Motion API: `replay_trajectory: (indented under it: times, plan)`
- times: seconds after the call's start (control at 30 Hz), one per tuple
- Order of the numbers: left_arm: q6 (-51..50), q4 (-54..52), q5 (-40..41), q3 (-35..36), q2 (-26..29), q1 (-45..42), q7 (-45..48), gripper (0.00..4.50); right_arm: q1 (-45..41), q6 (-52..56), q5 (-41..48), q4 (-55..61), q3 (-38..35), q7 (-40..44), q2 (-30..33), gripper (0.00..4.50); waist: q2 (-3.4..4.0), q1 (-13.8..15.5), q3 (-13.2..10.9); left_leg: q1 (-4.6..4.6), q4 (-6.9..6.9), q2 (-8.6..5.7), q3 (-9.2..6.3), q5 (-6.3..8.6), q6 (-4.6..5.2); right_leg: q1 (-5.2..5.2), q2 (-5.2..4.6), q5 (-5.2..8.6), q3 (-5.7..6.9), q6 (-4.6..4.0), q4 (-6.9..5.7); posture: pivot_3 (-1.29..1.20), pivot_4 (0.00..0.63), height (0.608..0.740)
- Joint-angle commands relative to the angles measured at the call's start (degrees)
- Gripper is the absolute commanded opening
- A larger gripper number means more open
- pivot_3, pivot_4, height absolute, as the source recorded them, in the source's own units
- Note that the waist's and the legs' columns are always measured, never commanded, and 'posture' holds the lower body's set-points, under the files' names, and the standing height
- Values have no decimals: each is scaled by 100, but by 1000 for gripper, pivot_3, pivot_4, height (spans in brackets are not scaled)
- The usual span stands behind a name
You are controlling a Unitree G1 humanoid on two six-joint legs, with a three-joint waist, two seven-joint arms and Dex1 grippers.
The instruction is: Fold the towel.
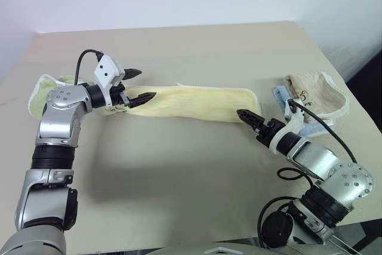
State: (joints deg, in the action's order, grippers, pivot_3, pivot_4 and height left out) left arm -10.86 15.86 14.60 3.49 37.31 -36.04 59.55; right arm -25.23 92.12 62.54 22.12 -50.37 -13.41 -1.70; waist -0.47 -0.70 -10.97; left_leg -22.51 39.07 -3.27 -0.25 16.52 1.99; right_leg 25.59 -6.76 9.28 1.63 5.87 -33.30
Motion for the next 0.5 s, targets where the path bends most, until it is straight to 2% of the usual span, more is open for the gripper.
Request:
replay_trajectory:
  times: [0.03,0.2,0.33,0.5]
  plan:
    - [-84,-354,177,109,72,67,26,4488,-159,38,602,-202,-244,-809,-113,4482,0,-5,0,0,0,0,0,0,0,0,0,0,0,0,0,0,150,728]
    - [-173,-500,226,130,103,149,8,4488,-250,-61,1199,-538,-326,-1625,-129,4482,2,-11,-1,0,0,2,1,-1,1,0,5,1,0,0,0,0,150,728]
    - [-212,-571,241,135,114,180,-4,4488,-223,-516,1674,-926,-46,-2194,-66,4482,1,-16,-1,4,0,2,2,-1,2,-7,6,1,1,1,2,0,150,728]
    - [-236,-603,235,121,90,172,-31,4488,-203,-1288,1939,-1458,393,-2522,92,4482,0,-45,0,14,0,4,2,-1,3,-17,10,2,1,2,3,0,150,728]
